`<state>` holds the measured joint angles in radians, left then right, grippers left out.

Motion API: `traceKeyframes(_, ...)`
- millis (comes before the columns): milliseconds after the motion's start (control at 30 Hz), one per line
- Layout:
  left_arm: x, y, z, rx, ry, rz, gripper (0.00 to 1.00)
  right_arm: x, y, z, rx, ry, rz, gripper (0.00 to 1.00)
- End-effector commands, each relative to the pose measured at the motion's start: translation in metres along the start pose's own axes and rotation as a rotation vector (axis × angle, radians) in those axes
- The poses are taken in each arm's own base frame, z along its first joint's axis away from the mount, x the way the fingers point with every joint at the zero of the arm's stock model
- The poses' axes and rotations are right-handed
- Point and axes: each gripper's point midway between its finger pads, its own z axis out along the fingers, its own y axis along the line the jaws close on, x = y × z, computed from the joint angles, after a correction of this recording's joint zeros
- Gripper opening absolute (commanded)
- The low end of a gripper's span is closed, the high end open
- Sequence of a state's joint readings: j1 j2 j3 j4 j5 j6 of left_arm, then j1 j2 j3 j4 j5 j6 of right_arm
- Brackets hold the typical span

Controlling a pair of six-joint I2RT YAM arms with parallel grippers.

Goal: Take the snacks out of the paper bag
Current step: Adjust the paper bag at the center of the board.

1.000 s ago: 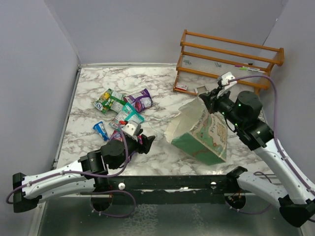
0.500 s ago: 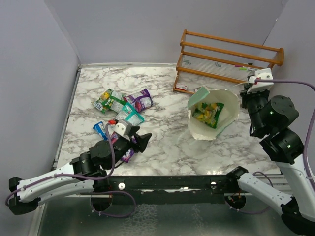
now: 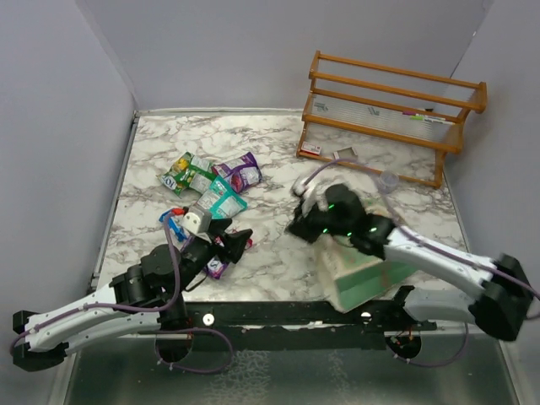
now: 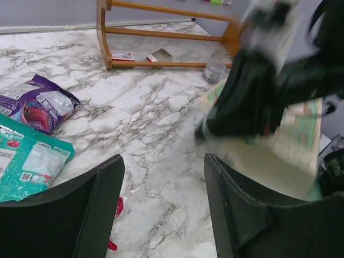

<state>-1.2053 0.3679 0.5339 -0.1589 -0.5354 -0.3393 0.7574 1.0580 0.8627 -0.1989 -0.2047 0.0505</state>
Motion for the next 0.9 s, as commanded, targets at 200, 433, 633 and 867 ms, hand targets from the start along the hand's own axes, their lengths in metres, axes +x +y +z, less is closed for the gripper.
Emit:
traceKeyframes(200, 0.025, -0.006, 0.016, -0.031, 0.105, 0.000, 0.64, -0.008, 0.079, 0.022, -0.360, -0.115, 0.078, 0.02)
traceKeyframes(433, 0.047, -0.026, 0.034, 0.044, 0.127, -0.029, 0.65, -0.028, 0.000, -0.020, -0.052, -0.121, -0.054, 0.02)
traceKeyframes(633, 0.063, -0.046, 0.052, 0.095, 0.189, -0.012, 0.66, -0.035, 0.030, -0.045, -0.305, -0.193, -0.171, 0.02)
traceKeyframes(867, 0.071, -0.047, 0.044, 0.138, 0.168, -0.081, 0.66, -0.006, 0.108, -0.060, -0.950, -0.060, 0.056, 0.02)
